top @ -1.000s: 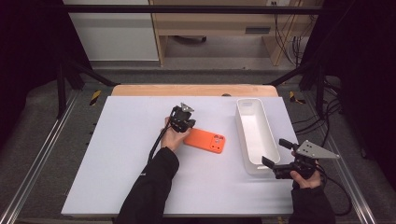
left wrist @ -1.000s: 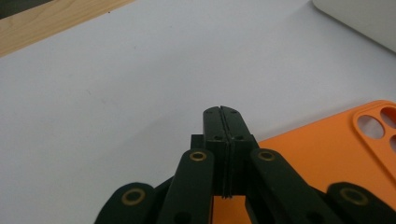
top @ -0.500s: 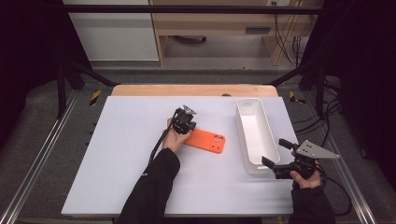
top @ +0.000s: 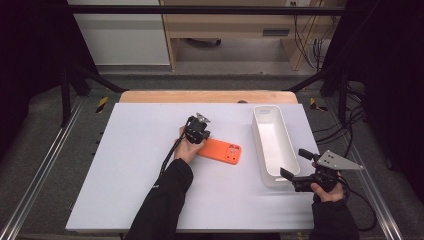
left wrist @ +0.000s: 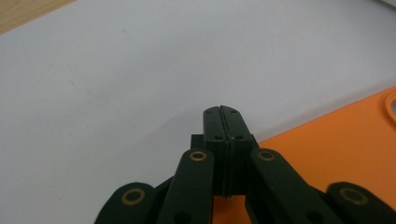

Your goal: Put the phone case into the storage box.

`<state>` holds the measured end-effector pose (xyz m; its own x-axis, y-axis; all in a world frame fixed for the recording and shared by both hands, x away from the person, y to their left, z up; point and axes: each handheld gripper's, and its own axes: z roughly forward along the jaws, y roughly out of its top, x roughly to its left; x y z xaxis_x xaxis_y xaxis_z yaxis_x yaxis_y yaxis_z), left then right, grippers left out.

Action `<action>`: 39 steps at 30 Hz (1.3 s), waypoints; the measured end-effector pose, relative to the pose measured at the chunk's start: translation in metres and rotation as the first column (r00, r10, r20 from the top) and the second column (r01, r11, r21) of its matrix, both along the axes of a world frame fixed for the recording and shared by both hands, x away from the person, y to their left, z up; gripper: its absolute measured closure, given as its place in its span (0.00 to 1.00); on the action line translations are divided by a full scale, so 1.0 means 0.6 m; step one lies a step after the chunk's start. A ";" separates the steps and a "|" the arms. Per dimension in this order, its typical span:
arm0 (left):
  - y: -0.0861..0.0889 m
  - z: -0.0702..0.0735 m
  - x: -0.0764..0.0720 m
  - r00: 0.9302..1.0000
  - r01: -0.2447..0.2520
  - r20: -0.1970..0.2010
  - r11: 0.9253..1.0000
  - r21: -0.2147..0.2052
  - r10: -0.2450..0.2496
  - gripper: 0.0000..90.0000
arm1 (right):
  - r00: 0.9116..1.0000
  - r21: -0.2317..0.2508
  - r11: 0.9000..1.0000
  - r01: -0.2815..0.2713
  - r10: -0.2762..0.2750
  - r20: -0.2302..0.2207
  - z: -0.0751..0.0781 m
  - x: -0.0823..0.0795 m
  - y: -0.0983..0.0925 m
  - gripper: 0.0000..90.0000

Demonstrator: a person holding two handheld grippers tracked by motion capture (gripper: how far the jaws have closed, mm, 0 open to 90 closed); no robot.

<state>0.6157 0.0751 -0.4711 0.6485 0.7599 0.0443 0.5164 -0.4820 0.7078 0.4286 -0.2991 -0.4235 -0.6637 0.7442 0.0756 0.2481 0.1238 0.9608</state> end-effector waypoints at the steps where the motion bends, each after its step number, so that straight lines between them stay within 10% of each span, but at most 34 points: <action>1: 0.001 0.000 -0.001 1.000 0.002 -0.003 1.000 0.001 -0.002 1.00 | 1.000 0.001 1.000 -0.001 0.001 0.000 0.000 0.000 0.000 0.00; 39: 0.022 0.006 -0.085 0.994 0.102 -0.034 0.994 0.038 -0.100 1.00 | 1.000 0.002 1.000 -0.001 0.001 0.005 0.002 -0.001 -0.001 0.00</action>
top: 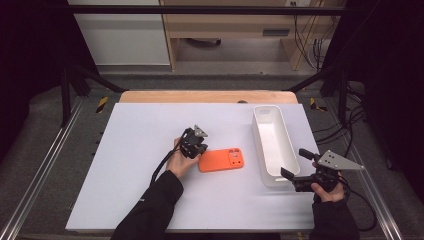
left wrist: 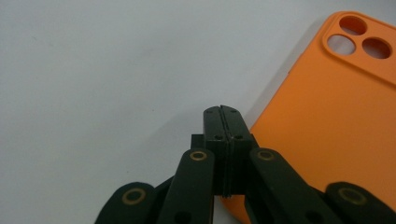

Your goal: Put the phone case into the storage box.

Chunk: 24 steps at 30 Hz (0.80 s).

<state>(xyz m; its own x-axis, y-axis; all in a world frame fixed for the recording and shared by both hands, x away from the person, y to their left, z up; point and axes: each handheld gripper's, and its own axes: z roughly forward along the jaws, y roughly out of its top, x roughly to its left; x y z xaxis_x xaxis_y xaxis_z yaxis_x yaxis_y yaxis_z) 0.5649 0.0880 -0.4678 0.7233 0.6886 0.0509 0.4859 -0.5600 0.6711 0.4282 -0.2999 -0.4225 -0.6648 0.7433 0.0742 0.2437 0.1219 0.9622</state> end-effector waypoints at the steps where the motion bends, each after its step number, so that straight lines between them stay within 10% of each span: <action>1: 0.000 0.000 -0.002 1.000 0.003 -0.001 1.000 0.002 -0.003 1.00 | 1.000 0.000 1.000 0.001 -0.001 -0.001 0.000 0.000 0.000 0.00; 24: 0.004 0.000 -0.056 0.996 0.087 0.004 0.996 0.020 -0.087 1.00 | 1.000 -0.004 1.000 -0.002 0.002 -0.003 0.000 -0.001 0.001 0.00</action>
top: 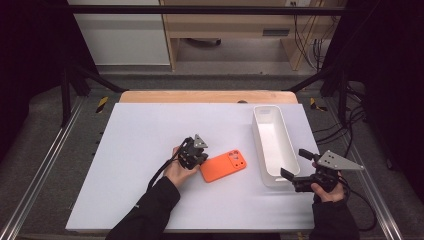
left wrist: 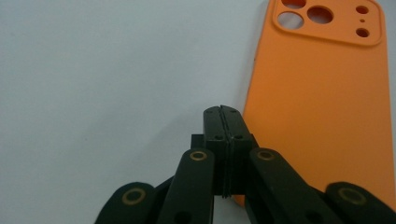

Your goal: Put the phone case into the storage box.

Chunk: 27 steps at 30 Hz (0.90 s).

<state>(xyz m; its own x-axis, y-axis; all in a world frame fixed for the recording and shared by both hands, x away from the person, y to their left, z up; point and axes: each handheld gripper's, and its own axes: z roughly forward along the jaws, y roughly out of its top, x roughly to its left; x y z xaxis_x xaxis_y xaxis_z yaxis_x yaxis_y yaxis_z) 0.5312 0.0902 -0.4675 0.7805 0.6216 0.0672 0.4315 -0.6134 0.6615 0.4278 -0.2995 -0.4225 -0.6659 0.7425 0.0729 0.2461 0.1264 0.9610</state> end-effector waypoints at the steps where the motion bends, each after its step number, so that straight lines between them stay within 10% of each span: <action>1: 0.000 0.000 -0.002 1.000 0.003 -0.004 1.000 -0.003 -0.003 1.00 | 1.000 0.002 1.000 -0.001 0.001 0.001 0.000 0.000 0.000 0.00; 27: -0.005 0.000 -0.048 0.998 0.061 -0.016 0.998 -0.006 -0.061 1.00 | 1.000 0.001 1.000 -0.003 0.003 0.002 0.002 -0.001 -0.001 0.00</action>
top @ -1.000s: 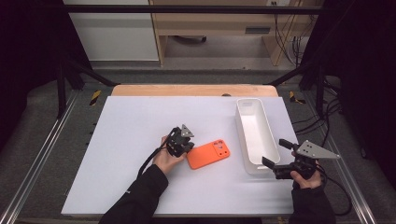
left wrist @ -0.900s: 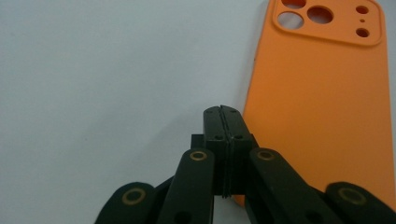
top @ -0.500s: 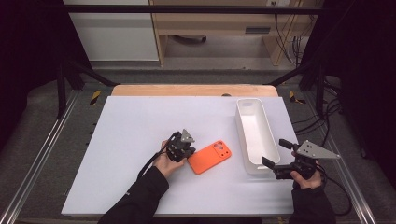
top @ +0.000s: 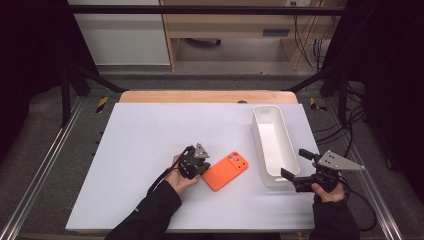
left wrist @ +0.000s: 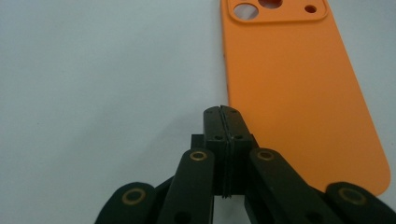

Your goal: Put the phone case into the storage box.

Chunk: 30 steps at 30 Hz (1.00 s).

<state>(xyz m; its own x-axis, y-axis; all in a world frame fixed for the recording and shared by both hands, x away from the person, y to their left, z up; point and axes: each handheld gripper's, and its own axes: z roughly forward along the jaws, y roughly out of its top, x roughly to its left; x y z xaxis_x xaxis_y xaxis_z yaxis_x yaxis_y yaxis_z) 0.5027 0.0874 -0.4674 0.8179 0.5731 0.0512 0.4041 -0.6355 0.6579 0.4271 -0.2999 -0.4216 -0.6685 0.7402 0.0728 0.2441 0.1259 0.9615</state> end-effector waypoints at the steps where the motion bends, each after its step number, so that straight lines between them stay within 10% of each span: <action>1: 0.000 0.000 -0.002 1.000 0.004 0.004 1.000 0.001 -0.004 1.00 | 1.000 0.002 1.000 0.000 0.000 -0.001 0.000 0.000 0.000 0.00; 14: 0.006 0.005 -0.005 1.000 0.002 0.024 1.000 -0.010 -0.002 0.97 | 1.000 -0.001 1.000 0.000 0.000 0.000 0.000 0.000 0.000 0.00; 30: 0.024 0.067 -0.014 0.997 0.025 0.076 0.987 -0.161 -0.013 0.63 | 1.000 -0.006 1.000 0.000 0.000 0.002 0.000 0.000 0.001 0.00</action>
<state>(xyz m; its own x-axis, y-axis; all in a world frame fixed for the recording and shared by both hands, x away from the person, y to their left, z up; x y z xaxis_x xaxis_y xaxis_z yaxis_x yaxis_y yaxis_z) 0.4945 0.1018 -0.4274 0.8263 0.5629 0.0202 0.3389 -0.5255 0.7804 0.4272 -0.2994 -0.4218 -0.6688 0.7404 0.0669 0.2419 0.1318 0.9613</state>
